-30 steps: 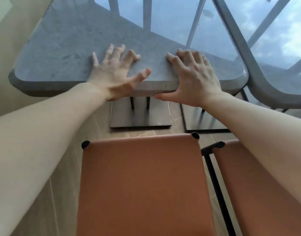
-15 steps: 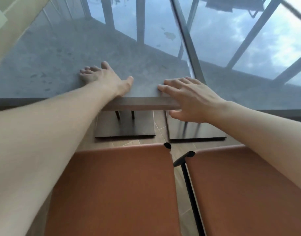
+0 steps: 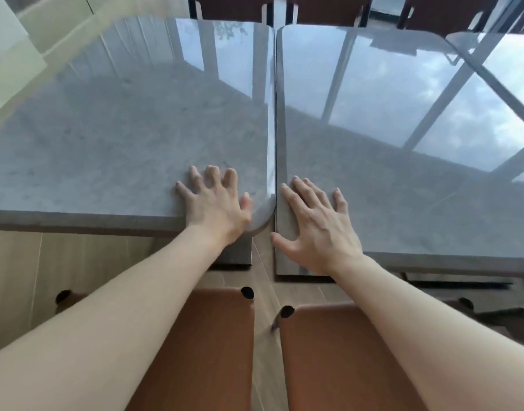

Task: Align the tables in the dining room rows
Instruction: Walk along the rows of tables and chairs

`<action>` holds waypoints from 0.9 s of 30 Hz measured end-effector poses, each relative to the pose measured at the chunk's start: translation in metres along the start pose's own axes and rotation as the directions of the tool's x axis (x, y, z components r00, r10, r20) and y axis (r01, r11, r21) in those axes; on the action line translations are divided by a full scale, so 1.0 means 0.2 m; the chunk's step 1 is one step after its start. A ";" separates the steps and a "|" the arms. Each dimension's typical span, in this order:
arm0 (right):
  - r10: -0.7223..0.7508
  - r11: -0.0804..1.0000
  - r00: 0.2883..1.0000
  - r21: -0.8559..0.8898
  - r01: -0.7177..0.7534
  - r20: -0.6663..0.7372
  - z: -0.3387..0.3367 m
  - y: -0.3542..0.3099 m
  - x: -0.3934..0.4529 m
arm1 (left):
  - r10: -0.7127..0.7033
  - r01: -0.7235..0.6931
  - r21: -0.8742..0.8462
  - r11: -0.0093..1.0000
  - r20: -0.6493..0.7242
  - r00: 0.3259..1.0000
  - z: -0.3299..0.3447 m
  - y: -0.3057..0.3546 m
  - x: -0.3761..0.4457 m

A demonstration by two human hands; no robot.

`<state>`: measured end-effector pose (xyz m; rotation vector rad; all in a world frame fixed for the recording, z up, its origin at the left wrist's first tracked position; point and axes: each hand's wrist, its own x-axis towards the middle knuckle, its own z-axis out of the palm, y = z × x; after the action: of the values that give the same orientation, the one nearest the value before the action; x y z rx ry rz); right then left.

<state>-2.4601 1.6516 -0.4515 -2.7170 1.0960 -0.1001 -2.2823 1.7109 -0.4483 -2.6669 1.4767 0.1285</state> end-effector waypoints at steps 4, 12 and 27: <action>0.010 0.998 1.000 0.063 -0.009 -0.014 -0.01 0.00 0.00 | 0.228 -0.208 0.150 0.967 -0.128 0.965 0.00 -0.02 0.02; 0.023 0.999 1.000 0.038 -0.023 0.009 -0.01 0.01 0.01 | 0.330 -0.335 -0.127 0.934 -0.060 0.942 0.07 -0.06 0.10; 0.166 0.986 0.983 0.020 -0.168 0.077 -0.05 -0.08 0.02 | 0.310 -0.236 -0.330 0.914 0.195 0.930 -0.13 -0.09 -0.23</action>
<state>-2.4487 1.6581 -0.4380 -2.5702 1.2855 0.0131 -2.2908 1.7562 -0.4167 -2.5117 1.8654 0.7326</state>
